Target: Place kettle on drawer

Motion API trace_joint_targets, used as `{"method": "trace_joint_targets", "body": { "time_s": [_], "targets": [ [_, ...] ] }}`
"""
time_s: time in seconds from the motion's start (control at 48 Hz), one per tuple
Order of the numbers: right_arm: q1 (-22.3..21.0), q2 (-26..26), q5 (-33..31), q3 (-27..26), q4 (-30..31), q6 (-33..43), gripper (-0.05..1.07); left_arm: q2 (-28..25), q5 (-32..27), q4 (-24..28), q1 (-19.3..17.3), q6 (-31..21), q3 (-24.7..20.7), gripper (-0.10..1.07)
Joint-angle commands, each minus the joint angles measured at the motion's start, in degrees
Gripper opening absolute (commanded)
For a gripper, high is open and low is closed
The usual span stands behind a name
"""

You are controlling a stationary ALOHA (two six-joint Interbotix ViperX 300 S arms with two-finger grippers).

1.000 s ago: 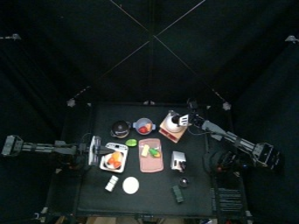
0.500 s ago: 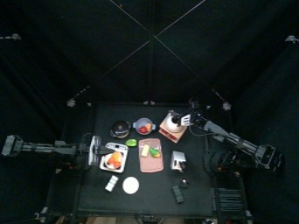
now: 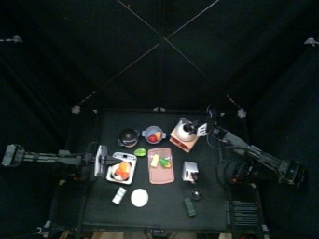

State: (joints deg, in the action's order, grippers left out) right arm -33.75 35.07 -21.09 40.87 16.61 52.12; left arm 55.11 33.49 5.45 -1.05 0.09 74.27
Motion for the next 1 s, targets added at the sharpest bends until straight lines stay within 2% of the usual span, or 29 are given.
{"method": "trace_joint_targets", "body": {
  "time_s": [0.0, 0.208, 0.5, 0.979],
  "targets": [
    [0.88, 1.32, 2.72, -0.35, 0.79, 0.09, 0.98, -0.09, 0.26, 0.09, -0.09, 0.09, -0.62, -0.01],
    [2.55, 1.41, 6.77, -0.18, 1.05, -0.09, 0.98, -0.09, 0.26, 0.09, -0.09, 0.09, -0.53, -0.01],
    [7.47, 1.41, 14.15, -0.62, 2.99, 0.18, 0.98, -0.09, 0.26, 0.00, -0.09, 0.00, -0.26, -0.01],
    [11.51, -0.70, 17.75, -0.18, 3.08, 0.18, 0.98, -0.09, 0.35, 0.09, -0.09, 0.00, 0.44, -0.02]
  ]
}}
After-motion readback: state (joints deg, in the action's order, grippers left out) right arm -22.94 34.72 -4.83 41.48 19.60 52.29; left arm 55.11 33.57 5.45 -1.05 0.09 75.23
